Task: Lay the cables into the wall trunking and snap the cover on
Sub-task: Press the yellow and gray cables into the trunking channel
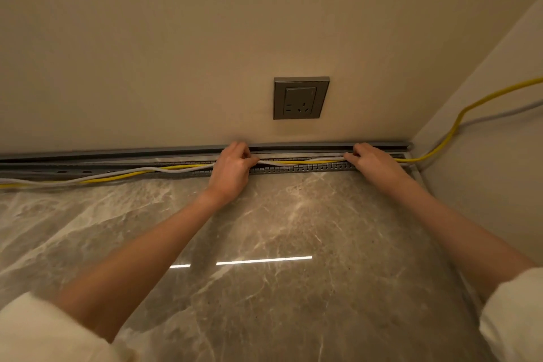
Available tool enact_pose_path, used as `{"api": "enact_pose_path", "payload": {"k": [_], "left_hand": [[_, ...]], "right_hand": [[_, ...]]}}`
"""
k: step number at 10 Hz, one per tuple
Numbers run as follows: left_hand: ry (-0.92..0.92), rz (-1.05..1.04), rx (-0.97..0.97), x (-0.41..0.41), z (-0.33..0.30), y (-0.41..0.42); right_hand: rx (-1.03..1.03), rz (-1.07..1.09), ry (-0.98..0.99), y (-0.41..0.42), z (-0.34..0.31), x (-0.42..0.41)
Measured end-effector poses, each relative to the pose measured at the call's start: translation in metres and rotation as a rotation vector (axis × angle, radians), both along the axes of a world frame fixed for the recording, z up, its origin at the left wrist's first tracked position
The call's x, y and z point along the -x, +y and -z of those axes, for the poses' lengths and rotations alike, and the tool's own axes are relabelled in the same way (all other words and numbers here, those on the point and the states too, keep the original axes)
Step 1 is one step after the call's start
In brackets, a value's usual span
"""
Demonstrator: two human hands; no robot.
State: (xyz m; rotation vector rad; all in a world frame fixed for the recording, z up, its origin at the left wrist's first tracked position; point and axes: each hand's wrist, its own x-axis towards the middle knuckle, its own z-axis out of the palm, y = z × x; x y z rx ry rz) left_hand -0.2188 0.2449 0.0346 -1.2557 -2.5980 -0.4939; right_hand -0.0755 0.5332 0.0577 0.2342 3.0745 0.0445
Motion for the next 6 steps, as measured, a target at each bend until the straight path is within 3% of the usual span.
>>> {"api": "enact_pose_path", "payload": {"k": [3,6], "left_hand": [[-0.135,-0.099,-0.052,-0.003,0.002,0.000],[-0.045,-0.001,0.004,-0.014,-0.001,0.011]], "right_hand": [[0.193,0.320,0.292,-0.026,0.021,-0.007],[0.077,0.176,0.251,-0.013,0.032,-0.034]]}}
